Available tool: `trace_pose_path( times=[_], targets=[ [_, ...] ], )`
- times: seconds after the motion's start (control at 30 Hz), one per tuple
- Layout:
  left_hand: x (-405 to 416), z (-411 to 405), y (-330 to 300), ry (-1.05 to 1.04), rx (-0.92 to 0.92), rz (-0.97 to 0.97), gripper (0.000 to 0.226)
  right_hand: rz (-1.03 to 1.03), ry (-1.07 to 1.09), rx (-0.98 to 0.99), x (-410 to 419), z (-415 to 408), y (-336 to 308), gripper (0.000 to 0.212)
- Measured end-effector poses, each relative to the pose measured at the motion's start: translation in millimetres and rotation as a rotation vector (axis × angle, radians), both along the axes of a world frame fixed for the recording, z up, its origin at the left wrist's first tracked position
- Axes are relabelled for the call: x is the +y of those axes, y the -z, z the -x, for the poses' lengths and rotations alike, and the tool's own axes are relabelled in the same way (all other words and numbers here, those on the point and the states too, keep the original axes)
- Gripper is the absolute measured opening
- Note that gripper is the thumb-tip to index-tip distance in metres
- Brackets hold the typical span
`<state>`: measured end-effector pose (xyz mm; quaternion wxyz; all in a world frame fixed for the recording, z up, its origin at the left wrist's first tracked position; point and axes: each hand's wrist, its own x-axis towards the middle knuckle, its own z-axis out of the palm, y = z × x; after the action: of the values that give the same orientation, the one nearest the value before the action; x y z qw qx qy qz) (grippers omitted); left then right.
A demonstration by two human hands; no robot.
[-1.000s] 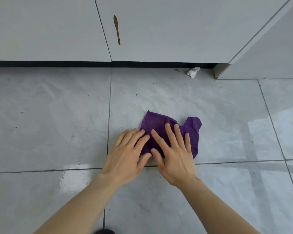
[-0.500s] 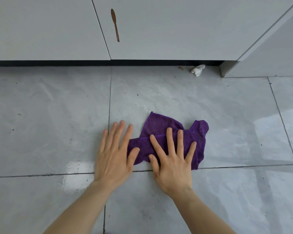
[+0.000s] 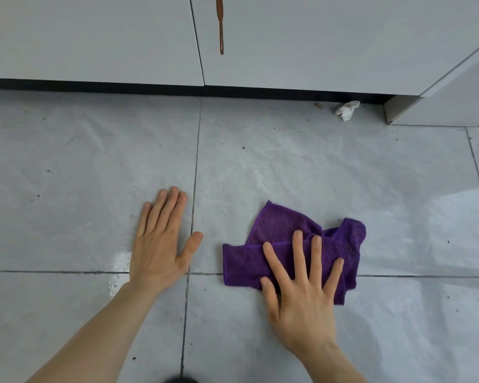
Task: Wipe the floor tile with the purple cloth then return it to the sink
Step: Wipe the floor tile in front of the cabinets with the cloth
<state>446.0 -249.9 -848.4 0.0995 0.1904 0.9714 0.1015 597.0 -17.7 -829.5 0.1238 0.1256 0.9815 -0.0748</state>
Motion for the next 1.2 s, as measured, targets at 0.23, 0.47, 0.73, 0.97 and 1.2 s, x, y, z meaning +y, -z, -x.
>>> trace_pose_path(
  times=[0.23,0.47,0.73,0.97,1.2],
  targets=[
    [-0.1,0.5,0.9,-0.004,0.005,0.003,0.079,-0.119,-0.009,-0.009,-17.6,-70.2,6.6,0.065],
    [1.5,1.5,1.5,-0.007,-0.002,0.017,0.082,-0.016,0.120,0.015,-33.7,-35.1,2.8,0.062],
    [1.4,2.1,0.8,0.002,-0.018,-0.012,0.082,0.005,0.193,0.090,-16.4,36.6,13.4,0.053],
    [1.2,1.6,0.0,-0.003,-0.024,-0.022,0.082,0.202,0.325,0.279,2.9,77.7,19.9,0.042],
    [1.2,2.8,-2.7,-0.025,-0.017,-0.067,0.085,0.660,0.516,0.327,-1.4,110.7,-3.2,0.035]
  ],
)
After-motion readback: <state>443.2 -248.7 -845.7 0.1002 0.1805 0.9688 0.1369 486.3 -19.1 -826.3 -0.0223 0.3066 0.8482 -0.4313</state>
